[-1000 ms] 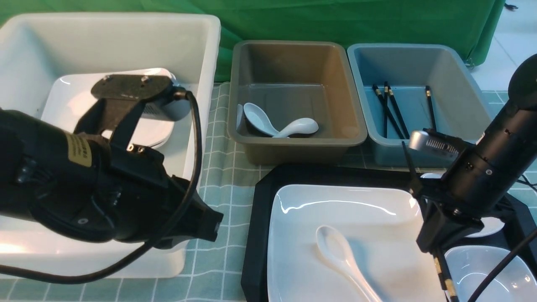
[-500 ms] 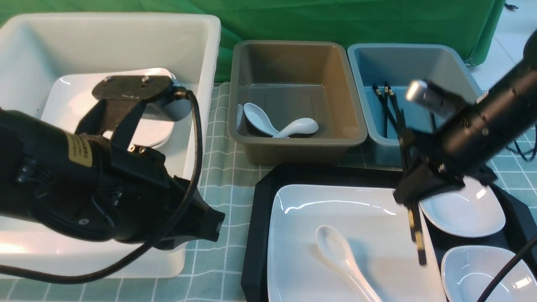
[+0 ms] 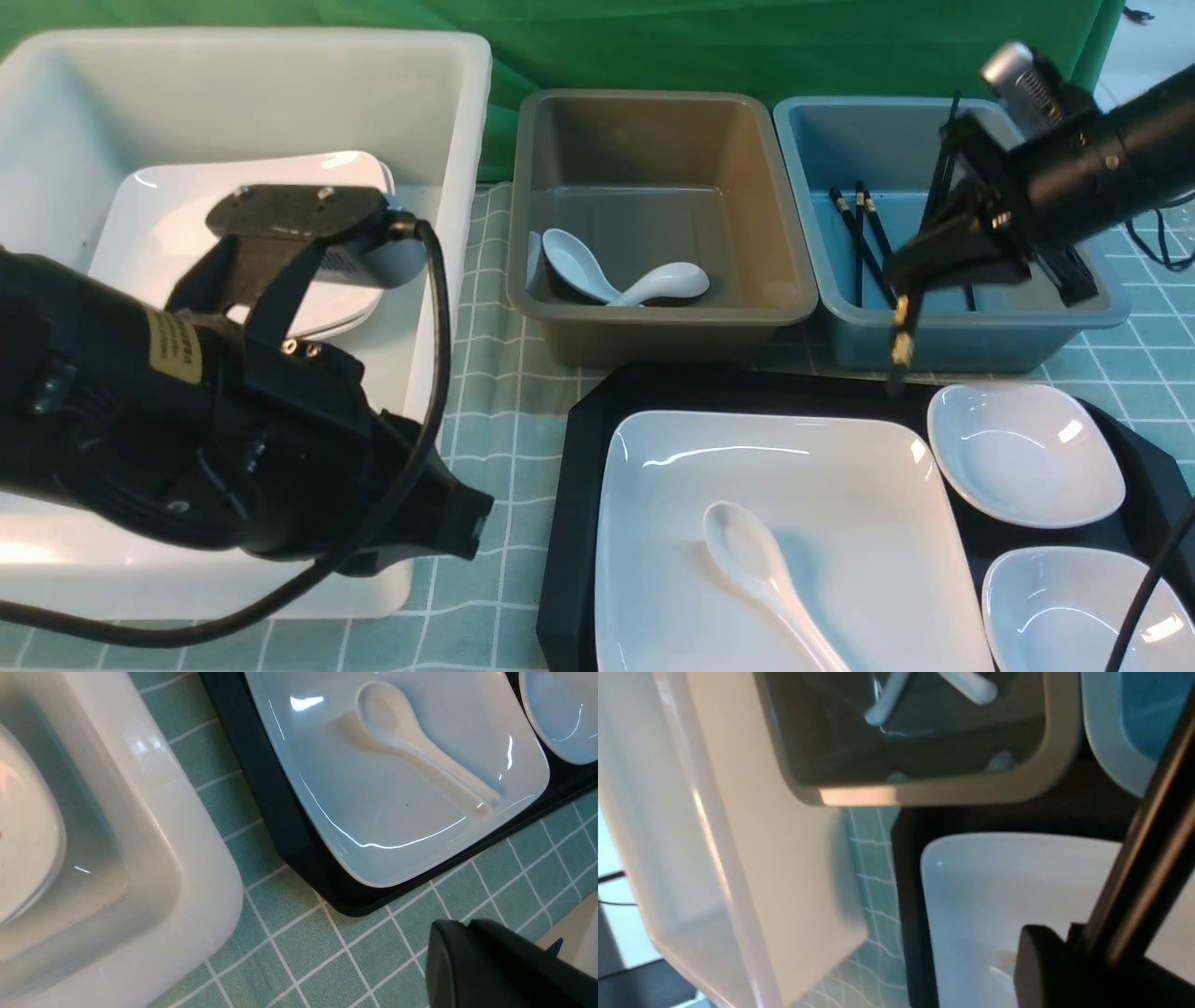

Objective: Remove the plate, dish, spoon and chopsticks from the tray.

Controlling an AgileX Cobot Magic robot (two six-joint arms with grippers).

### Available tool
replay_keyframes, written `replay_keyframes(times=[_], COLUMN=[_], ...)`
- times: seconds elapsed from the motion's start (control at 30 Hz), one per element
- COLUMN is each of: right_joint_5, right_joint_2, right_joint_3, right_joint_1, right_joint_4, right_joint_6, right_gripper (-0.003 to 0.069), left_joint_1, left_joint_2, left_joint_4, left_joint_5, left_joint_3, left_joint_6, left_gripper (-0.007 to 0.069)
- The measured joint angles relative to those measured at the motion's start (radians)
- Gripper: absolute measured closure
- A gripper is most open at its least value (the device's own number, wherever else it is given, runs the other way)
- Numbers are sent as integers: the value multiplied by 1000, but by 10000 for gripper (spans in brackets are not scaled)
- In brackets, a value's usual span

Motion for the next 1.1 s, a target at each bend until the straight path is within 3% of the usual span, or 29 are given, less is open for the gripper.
replay_keyframes(times=[0.53, 0.8, 1.1], right_joint_5=[-45, -297, -534], right_joint_2=[147, 186, 197], right_joint_3=[-161, -171, -171], right_joint_1=[-70, -76, -77], right_joint_4=[63, 61, -54], right_joint_6=[96, 112, 82], right_gripper=[585, 585, 585], left_joint_1=[0, 0, 0], left_joint_2=[0, 0, 0], left_joint_4=[0, 1, 27], left_joint_5=[23, 47, 52], left_joint_3=[0, 0, 0], left_joint_6=[0, -1, -1], left_gripper=[616, 616, 616])
